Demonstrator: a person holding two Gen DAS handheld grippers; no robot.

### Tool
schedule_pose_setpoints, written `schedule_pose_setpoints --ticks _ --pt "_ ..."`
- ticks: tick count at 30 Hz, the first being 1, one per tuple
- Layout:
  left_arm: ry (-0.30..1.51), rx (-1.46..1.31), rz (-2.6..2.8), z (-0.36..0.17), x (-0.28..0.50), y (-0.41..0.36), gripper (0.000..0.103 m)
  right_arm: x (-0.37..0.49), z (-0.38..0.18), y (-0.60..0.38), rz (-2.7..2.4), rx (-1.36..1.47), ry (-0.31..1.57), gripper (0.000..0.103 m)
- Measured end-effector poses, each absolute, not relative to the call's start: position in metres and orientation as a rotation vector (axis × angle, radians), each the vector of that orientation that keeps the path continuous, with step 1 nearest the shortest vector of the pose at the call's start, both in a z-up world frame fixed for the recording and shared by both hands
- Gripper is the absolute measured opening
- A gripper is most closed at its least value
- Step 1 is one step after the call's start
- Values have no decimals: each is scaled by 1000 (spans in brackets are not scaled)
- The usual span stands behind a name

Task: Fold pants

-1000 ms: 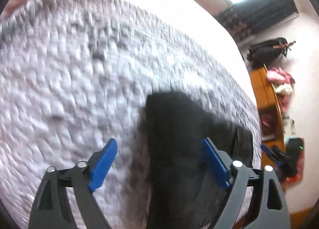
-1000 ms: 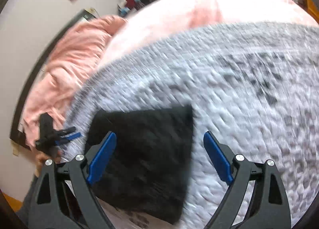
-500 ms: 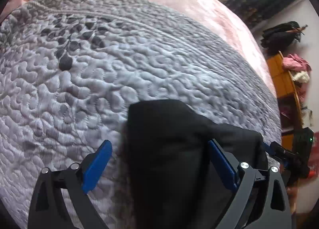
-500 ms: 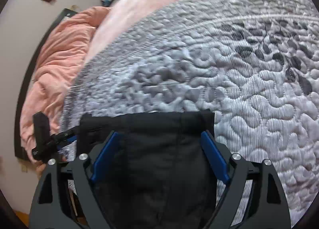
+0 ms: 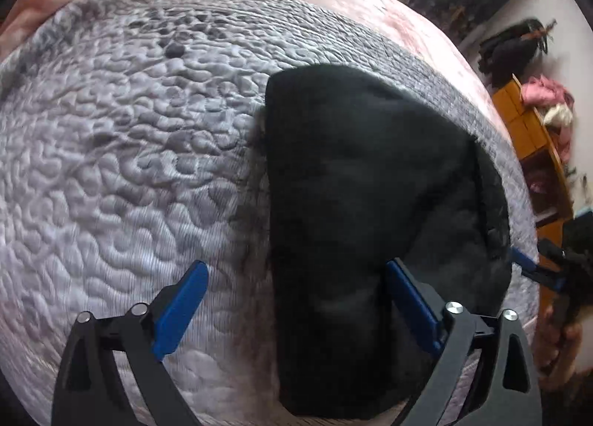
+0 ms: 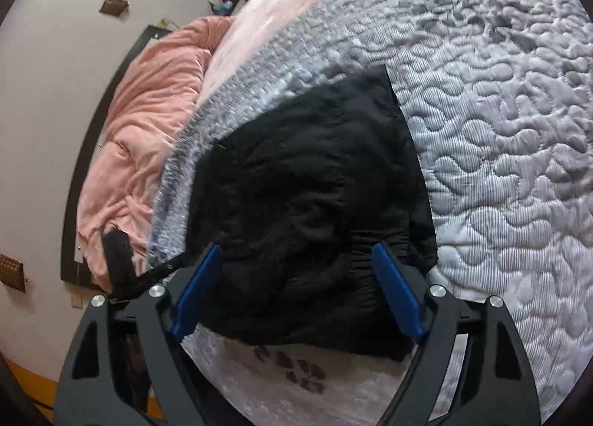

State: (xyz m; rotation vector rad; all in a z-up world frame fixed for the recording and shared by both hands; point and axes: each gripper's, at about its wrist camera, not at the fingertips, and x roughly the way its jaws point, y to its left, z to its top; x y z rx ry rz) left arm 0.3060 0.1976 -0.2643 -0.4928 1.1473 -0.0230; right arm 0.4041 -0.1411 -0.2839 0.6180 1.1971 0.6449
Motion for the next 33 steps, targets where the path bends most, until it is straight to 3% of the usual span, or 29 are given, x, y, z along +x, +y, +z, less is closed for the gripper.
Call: schedule_pose_setpoints --ticks 4,9,12,18,28,33 --pt "1052 -523 -53 -241 276 199 97 373 -257 -145 698 643 1116 90" --pt "1160 -477 -32 -277 271 185 98 371 -310 -127 610 567 1282 88" --pt "1137 -535 -36 -273 265 190 96 362 -299 -126 631 590 1230 89" --pt "991 -412 0 -220 201 169 99 301 -235 -128 506 428 1040 93" --pt "882 -237 121 -161 76 118 99 180 -217 -116 280 211 1075 96" --pt "796 -189 108 -113 17 84 99 107 -169 -114 208 108 972 100"
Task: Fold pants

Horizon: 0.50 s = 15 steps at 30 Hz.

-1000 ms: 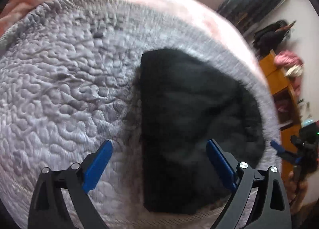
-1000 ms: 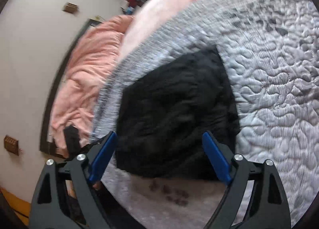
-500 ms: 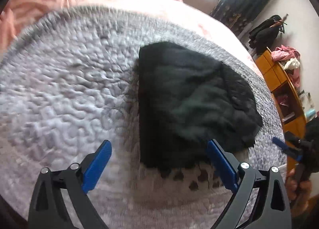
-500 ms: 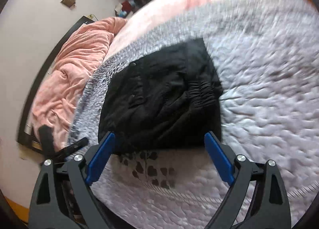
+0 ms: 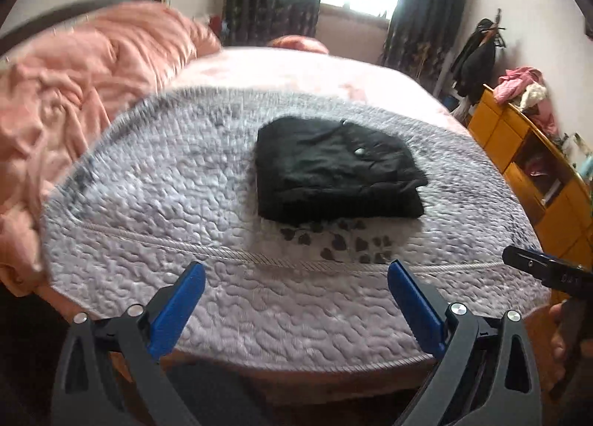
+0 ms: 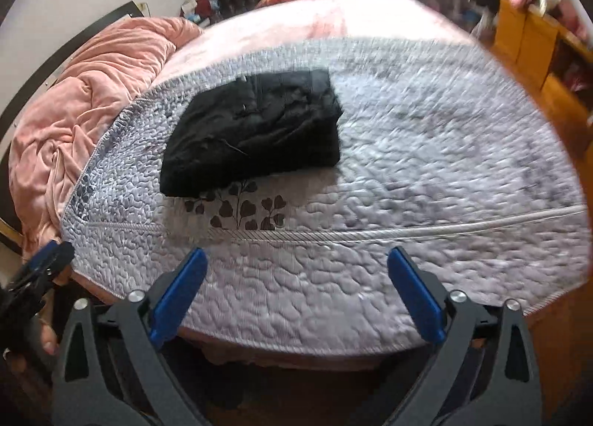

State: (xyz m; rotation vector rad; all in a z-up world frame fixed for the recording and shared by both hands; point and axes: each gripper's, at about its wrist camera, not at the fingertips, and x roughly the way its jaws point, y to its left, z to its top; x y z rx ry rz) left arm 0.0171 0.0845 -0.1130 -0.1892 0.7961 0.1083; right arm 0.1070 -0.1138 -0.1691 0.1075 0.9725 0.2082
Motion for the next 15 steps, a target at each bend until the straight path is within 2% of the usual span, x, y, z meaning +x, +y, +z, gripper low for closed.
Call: schedule_pose_setpoints --ticks 5,15 --pt "734 -189 123 -71 -33 68 99 47 -114 -104 172 2 867 100" --pt "776 -157 120 -14 -101 42 99 -43 -36 -100 161 -8 699 100"
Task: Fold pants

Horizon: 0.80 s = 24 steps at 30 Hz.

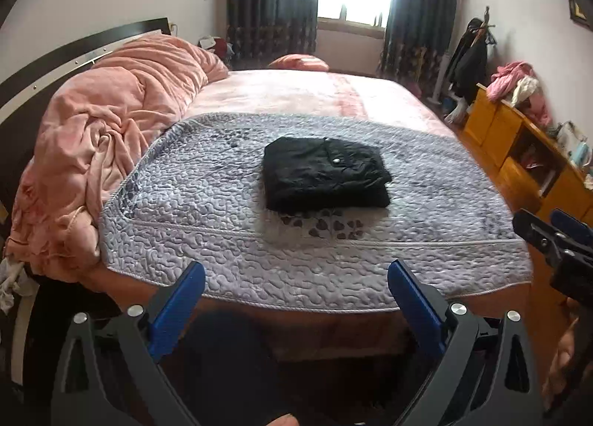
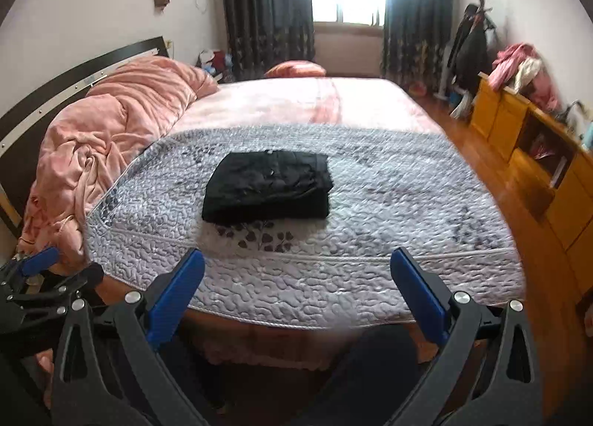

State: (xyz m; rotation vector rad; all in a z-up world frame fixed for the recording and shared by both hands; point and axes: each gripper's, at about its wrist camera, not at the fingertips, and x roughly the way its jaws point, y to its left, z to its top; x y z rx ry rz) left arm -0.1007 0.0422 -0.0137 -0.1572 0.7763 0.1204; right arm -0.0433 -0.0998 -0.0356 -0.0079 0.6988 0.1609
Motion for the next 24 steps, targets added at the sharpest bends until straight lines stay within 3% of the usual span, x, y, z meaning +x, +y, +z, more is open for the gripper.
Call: schedule_pose_setpoints --ticks 10,24 --pt "713 -178 130 8 -128 51 99 -77 -2 -85 149 -31 613 100" --pt "702 -174 133 12 -120 53 99 -66 -4 -75 135 -41 622 100"
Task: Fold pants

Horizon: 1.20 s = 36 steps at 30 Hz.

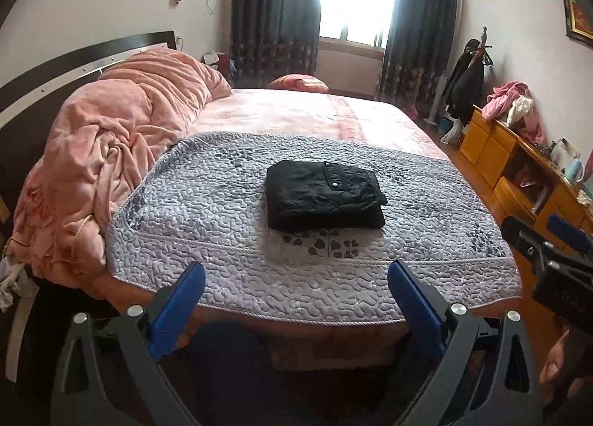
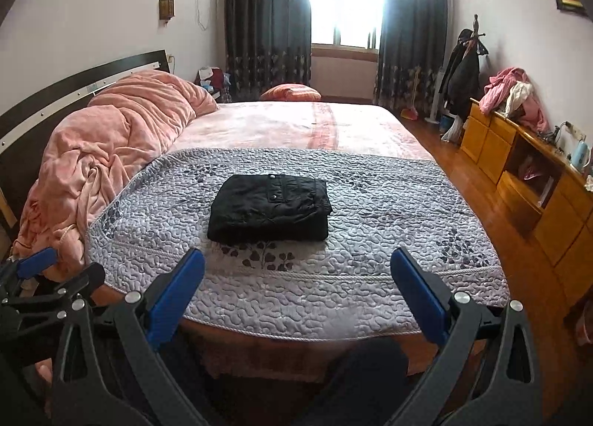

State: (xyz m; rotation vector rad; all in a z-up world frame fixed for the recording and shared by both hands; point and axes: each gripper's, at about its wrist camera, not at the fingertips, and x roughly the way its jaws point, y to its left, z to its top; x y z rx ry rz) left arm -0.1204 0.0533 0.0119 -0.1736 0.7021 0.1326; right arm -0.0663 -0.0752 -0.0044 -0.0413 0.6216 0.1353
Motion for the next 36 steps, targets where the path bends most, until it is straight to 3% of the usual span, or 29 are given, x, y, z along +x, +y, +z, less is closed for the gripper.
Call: schedule_pose_setpoints --ticks 36 --pt "663 -189 160 21 -103 67 99 -44 -15 -63 185 -36 669 100"
